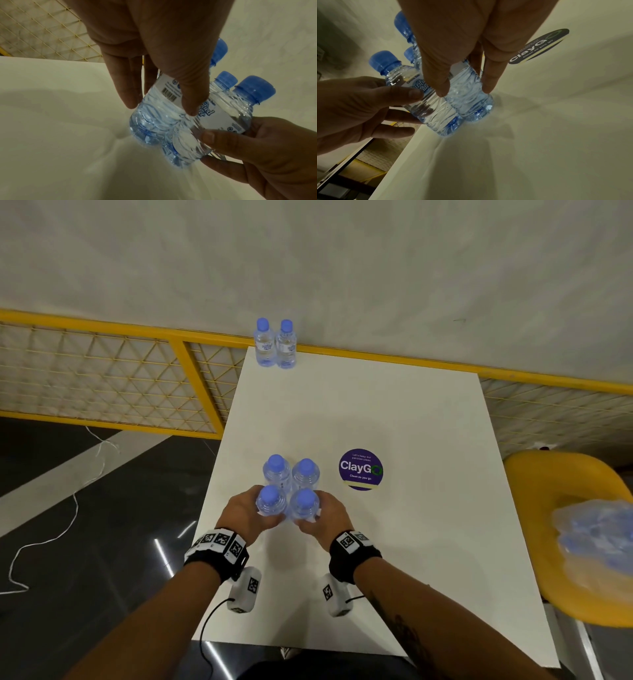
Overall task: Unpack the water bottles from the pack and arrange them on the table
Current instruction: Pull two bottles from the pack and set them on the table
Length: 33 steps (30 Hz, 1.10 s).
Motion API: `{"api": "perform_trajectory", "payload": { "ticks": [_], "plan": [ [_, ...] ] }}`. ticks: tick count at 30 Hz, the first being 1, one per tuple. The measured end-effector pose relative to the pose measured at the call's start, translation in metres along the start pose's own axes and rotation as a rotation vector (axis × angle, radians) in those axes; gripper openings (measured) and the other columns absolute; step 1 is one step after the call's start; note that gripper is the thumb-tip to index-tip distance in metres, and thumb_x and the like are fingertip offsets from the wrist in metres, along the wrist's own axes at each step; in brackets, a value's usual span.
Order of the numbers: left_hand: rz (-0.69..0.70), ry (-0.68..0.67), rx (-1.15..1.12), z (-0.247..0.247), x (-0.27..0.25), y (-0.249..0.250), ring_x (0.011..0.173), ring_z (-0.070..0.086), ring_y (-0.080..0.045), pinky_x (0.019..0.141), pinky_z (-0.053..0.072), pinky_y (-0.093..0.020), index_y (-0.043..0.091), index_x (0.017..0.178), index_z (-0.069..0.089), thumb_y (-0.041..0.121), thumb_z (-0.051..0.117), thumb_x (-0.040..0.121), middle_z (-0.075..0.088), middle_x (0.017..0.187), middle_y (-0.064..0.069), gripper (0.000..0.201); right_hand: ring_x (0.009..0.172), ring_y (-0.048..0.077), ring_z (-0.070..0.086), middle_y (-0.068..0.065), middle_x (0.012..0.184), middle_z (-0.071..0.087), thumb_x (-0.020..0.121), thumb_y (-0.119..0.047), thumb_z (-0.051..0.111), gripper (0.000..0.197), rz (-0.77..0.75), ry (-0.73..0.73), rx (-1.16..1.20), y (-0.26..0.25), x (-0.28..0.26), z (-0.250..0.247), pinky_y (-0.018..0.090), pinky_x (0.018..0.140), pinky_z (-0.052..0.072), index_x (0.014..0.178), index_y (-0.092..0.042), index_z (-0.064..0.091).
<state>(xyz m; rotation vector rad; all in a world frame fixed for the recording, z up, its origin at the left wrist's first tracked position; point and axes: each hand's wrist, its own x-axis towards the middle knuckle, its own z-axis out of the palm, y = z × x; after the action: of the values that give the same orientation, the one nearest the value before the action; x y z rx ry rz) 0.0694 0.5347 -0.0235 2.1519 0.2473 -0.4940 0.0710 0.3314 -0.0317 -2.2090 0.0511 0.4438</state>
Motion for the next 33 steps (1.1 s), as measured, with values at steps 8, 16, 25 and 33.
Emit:
{"api": "perform_trajectory", "payload": {
  "ticks": [8,16,25,33],
  "plan": [
    [-0.011,-0.03,0.07,-0.005,0.004,0.005,0.093,0.069,-0.021,0.092,0.056,-0.045,0.03,0.111,0.063,0.047,0.087,0.069,0.073,0.102,0.004,0.051,0.085,0.013,0.061,-0.001,0.1,0.067,0.071,-0.041,0.08,0.042,0.005,-0.011,-0.084,0.015,0.012,0.011,0.025,0.075,0.047,0.106,-0.024,0.063],
    [-0.144,0.038,0.105,0.007,0.0,-0.004,0.107,0.067,-0.029,0.091,0.054,-0.039,0.016,0.133,0.048,0.046,0.093,0.064,0.068,0.117,-0.004,0.088,0.099,0.021,0.063,0.005,0.108,0.066,0.071,-0.036,0.082,0.048,-0.009,-0.094,-0.18,0.021,0.018,0.006,0.033,0.086,0.052,0.112,-0.018,0.062],
    [-0.116,-0.339,0.487,0.09,-0.017,0.0,0.09,0.064,-0.016,0.077,0.048,-0.028,0.026,0.084,0.064,0.059,0.07,0.08,0.068,0.096,0.004,0.034,0.099,0.014,0.063,0.0,0.117,0.063,0.075,-0.039,0.081,0.059,0.071,-0.157,-0.092,0.096,-0.022,-0.055,0.029,0.087,0.055,0.125,-0.017,0.058],
    [0.236,-0.567,0.553,0.24,-0.012,0.138,0.09,0.062,-0.016,0.082,0.05,-0.03,0.024,0.102,0.068,0.05,0.069,0.087,0.067,0.095,0.006,0.03,0.091,0.011,0.068,-0.004,0.1,0.073,0.085,-0.031,0.071,0.027,0.237,0.089,-0.065,0.227,-0.126,-0.192,0.029,0.087,0.055,0.109,-0.021,0.069]
  ]
}}
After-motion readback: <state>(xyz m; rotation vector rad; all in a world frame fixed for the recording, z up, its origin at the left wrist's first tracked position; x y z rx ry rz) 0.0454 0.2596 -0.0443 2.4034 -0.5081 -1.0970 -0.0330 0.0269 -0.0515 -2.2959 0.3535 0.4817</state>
